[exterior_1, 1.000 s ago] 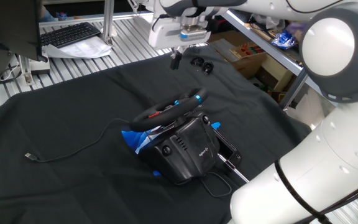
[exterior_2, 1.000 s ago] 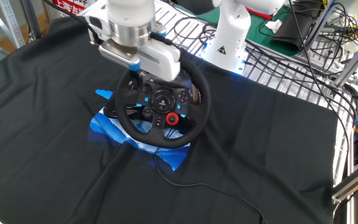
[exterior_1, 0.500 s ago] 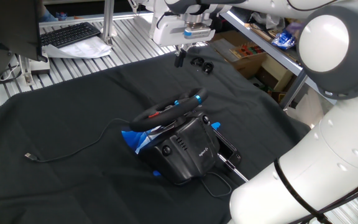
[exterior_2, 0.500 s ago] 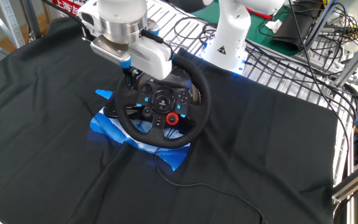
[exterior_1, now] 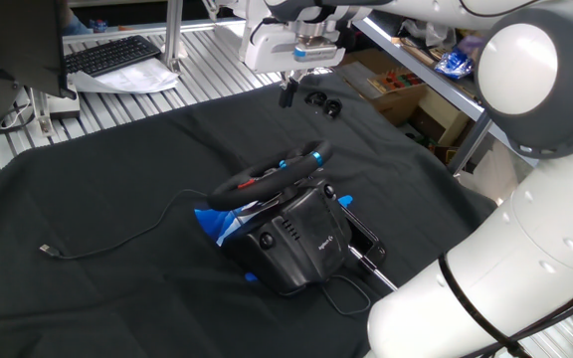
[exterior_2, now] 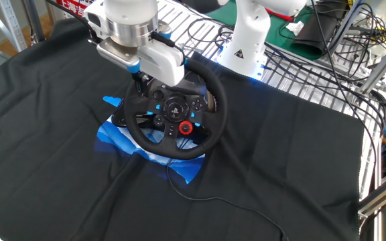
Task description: Rotate the steering wheel 90 degrees clockwise
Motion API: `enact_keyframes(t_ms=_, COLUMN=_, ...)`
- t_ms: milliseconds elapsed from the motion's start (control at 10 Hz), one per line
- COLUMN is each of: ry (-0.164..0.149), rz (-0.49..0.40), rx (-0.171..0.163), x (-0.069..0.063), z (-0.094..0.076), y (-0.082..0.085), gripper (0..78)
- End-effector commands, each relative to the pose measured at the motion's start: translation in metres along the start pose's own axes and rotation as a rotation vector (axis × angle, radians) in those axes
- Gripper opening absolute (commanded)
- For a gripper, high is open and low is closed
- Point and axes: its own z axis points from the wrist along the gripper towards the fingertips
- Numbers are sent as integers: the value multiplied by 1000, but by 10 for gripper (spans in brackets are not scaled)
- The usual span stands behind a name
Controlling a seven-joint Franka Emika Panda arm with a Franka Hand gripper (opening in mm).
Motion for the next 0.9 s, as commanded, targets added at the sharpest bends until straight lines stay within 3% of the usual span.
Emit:
enact_keyframes(t_ms=100, ry=-4, rz=21, rx=13, x=0, z=-1, y=0, gripper=0)
enact_keyframes(t_ms=500, ry=6, rz=12, rx=2, x=0, z=-1, y=0, gripper=0)
enact_keyframes(t_ms=900, ry=12, rz=11, rx=11, x=0, z=-2, y=0, gripper=0)
